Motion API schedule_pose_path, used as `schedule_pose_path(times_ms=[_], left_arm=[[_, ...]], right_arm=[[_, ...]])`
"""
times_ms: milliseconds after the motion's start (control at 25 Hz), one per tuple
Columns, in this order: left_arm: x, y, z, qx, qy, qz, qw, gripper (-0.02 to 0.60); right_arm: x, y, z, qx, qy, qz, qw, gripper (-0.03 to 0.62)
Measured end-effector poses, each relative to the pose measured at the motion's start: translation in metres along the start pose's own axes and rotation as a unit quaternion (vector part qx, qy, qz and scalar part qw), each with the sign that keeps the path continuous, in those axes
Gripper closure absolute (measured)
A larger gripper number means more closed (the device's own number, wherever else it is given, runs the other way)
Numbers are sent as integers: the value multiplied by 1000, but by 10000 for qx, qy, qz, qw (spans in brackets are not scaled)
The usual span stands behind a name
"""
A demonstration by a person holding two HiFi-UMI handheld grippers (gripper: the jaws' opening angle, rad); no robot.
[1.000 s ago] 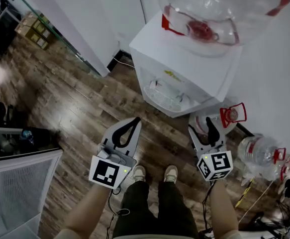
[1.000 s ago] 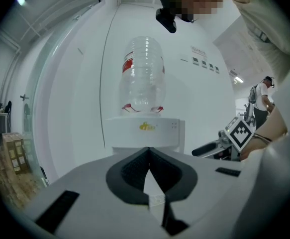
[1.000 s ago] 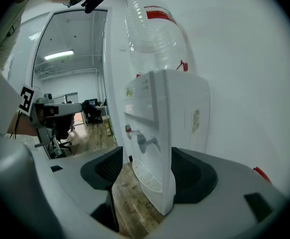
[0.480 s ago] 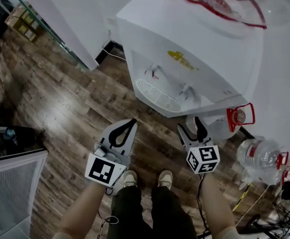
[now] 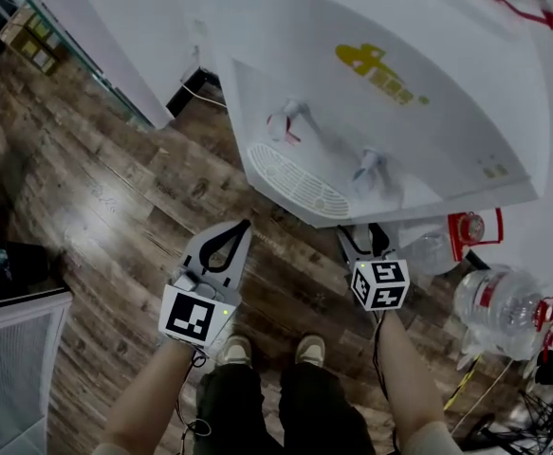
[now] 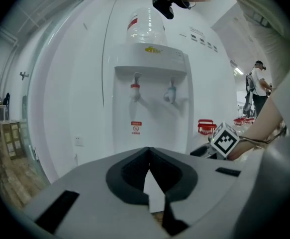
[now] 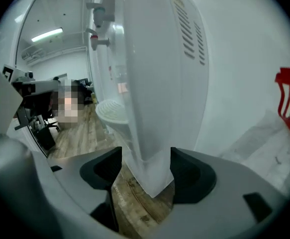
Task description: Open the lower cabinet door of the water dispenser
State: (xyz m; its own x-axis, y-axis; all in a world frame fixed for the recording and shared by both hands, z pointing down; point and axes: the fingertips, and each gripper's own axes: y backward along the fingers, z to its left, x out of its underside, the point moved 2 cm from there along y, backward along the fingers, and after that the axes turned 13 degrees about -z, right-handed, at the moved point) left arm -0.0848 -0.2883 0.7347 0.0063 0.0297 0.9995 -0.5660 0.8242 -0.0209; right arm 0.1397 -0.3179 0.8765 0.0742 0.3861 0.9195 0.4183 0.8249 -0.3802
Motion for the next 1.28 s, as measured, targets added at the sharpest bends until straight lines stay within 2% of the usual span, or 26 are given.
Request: schedule_pose_path(times_ms=[360,520,680,880,1000,1080,1280], left_arm=[[34,3,10,-115,152,115,9998,575],[41,4,14,-96,157,161,9997,575],[39,6,15,-191,307,212,9991,575],[35,0,13,-197,375,150,9990,575],[38,3,7,-112,271,201,9994,575],[42,5,3,-50,219,274,9994,575],[52,21,4,-150,536,439,9975,575]], right_arm=[[37,-31,-9,85,-288,-32,9995,294],[39,-39,-5,219,-317,-29,9993,301],[38,-33,-2,305,-599,69,9977,330],[35,-32,2,407,-662,224,9967,332],[45,-17,19,140,-468,407,9980,353],[51,-7,32,-54,-290,514,9982,392],[65,-4,77,-894,-315,1015,9903,375]])
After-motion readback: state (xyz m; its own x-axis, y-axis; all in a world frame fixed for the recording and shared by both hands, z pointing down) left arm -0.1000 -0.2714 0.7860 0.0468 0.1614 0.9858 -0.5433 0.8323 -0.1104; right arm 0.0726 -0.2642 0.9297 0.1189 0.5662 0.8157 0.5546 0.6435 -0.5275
